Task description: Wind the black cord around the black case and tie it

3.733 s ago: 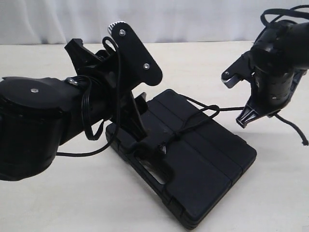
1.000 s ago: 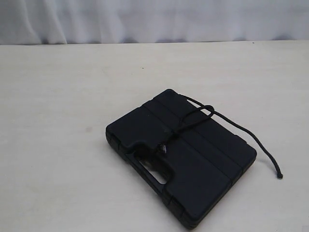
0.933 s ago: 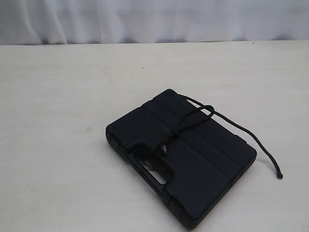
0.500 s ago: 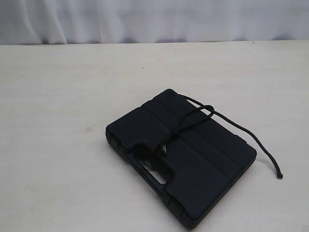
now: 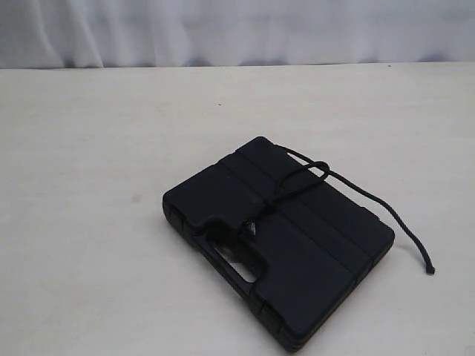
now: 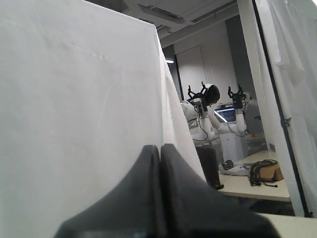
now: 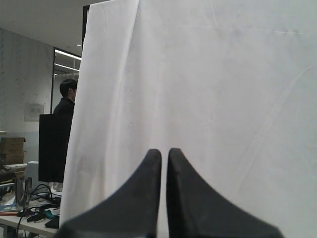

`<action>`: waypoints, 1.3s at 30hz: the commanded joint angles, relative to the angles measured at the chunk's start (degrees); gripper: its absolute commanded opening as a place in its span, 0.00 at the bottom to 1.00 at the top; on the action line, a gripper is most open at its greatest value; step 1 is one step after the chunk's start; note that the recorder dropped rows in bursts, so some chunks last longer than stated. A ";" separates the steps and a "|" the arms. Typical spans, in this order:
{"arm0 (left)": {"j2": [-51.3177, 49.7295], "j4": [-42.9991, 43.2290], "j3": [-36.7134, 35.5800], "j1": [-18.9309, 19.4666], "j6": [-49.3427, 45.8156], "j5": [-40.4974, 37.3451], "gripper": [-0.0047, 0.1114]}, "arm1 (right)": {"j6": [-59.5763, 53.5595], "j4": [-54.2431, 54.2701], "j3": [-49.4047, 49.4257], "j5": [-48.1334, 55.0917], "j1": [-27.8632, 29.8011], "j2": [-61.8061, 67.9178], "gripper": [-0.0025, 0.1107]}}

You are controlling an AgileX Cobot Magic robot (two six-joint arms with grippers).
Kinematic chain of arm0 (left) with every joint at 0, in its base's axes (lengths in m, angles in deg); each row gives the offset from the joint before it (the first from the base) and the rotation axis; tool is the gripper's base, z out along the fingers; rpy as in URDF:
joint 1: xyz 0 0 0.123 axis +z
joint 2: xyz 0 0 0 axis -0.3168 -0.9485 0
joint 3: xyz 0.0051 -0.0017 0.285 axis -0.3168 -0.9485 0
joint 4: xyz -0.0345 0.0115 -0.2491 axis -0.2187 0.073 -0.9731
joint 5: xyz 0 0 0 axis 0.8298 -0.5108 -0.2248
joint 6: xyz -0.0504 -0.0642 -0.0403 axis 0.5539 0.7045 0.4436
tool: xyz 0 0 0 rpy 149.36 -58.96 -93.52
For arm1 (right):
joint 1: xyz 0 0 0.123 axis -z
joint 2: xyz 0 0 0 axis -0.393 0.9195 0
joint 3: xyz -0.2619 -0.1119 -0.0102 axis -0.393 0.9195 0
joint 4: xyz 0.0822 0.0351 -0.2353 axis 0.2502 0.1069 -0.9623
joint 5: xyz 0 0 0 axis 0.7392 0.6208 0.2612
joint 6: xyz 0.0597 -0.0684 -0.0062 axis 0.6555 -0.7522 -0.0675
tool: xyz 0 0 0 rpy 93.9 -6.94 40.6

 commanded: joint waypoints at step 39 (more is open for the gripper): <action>12.17 68.07 -28.11 55.82 75.53 -19.17 0.04 | -0.01 0.27 0.26 0.34 -0.03 -0.20 0.06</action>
